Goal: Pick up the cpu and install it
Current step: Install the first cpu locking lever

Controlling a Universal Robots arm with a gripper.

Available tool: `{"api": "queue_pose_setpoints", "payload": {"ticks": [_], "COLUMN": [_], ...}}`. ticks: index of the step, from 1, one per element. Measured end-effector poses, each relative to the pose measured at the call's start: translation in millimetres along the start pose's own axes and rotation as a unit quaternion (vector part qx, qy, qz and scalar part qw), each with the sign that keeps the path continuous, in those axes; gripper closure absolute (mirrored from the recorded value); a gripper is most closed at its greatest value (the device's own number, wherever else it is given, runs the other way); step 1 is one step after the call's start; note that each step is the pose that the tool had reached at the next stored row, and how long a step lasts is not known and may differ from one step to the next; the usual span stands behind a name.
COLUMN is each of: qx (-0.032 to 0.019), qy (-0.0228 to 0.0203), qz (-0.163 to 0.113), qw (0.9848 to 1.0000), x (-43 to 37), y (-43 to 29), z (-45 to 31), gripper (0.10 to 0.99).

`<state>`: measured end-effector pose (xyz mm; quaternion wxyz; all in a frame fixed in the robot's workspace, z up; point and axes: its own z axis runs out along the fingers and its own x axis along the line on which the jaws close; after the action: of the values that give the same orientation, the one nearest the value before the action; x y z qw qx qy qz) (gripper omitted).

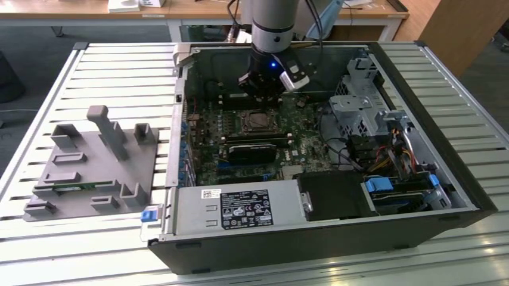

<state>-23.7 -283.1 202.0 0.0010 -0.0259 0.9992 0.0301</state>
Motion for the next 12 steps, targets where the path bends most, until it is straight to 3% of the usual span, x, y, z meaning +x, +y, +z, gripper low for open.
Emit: {"api": "queue_pose_setpoints", "payload": {"ticks": [3, 9, 12], "qx": [0.0031, 0.0168, 0.0207], "qy": [0.0001, 0.0009, 0.0012], "qz": [0.0, 0.0, 0.0], "qw": [1.0, 0.9999, 0.9998], "x": [0.0, -0.1, -0.2], "y": [0.1, 0.1, 0.2], "z": [0.0, 2.1, 3.4], "gripper": [0.98, 0.98, 0.98]}}
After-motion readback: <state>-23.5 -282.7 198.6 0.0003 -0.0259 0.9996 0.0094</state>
